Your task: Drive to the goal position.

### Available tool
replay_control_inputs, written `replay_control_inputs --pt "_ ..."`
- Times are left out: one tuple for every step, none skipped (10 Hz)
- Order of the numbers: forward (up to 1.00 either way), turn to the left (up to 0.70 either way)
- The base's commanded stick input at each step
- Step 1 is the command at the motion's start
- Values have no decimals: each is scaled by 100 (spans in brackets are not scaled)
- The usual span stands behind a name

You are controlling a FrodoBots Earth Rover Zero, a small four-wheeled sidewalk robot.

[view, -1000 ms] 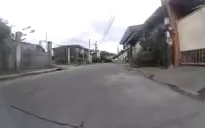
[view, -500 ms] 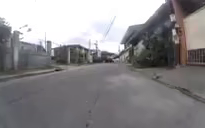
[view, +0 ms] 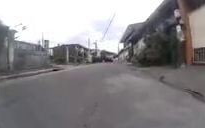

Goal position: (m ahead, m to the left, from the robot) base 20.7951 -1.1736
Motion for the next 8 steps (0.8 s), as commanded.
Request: replay_control_inputs --pt "83 0" --pt "68 0" --pt "68 0" --pt "68 0" --pt "68 0" --pt "68 -20" --pt "68 -32" --pt "68 0"
